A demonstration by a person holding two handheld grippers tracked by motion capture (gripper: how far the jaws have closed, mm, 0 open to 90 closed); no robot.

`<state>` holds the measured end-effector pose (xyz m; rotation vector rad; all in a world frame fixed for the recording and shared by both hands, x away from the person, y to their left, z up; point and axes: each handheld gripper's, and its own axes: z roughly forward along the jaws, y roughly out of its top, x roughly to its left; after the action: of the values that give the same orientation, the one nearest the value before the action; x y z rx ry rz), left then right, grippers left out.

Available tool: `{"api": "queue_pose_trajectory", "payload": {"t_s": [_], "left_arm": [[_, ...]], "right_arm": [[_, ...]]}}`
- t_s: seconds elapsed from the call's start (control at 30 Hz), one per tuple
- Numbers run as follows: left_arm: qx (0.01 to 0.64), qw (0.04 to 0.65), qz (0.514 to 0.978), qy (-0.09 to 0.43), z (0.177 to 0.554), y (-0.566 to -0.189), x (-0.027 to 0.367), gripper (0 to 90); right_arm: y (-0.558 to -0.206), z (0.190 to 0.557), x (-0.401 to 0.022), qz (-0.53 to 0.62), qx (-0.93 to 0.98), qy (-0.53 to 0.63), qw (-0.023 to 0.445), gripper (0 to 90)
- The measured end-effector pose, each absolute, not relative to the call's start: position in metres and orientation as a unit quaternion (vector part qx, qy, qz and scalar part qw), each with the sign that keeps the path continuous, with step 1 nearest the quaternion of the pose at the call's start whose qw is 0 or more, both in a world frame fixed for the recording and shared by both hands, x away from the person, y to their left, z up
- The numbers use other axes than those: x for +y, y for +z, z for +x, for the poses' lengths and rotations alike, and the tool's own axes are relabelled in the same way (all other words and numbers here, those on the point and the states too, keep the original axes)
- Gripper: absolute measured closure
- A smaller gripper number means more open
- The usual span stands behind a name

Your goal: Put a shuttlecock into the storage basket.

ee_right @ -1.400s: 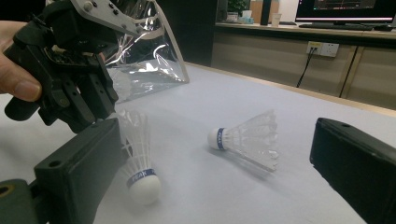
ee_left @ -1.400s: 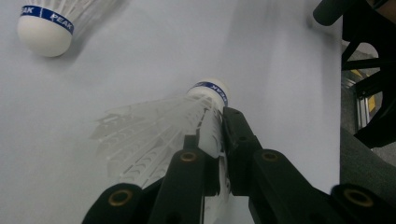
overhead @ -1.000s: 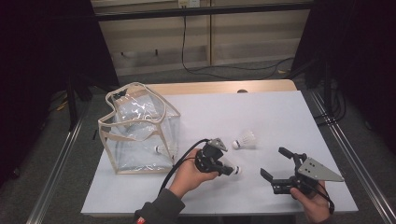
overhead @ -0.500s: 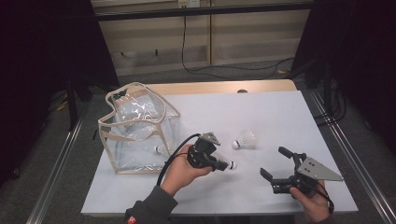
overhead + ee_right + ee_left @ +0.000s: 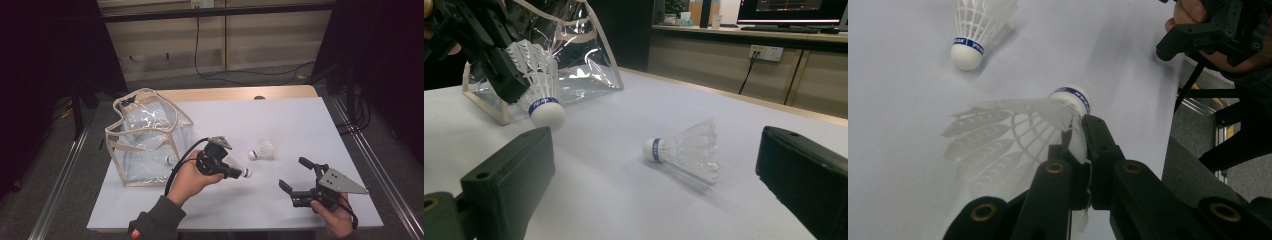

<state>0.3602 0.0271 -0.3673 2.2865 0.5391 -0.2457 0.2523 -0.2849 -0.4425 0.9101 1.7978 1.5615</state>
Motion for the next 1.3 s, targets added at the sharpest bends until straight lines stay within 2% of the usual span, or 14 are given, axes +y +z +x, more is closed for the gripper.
{"api": "queue_pose_trajectory", "payload": {"t_s": [0.9, 1.3], "left_arm": [[0.229, 0.377, 0.894, -0.073, 0.364, -0.335, 0.045, 89.2], [0.235, 0.381, 0.89, -0.083, 0.369, -0.323, 0.05, 89.2]], "right_arm": [[-0.442, 0.253, -0.282, 0.338, 0.677, 0.586, 0.29, 2.2], [-0.442, 0.254, -0.281, 0.338, 0.677, 0.587, 0.288, 2.2]]}}
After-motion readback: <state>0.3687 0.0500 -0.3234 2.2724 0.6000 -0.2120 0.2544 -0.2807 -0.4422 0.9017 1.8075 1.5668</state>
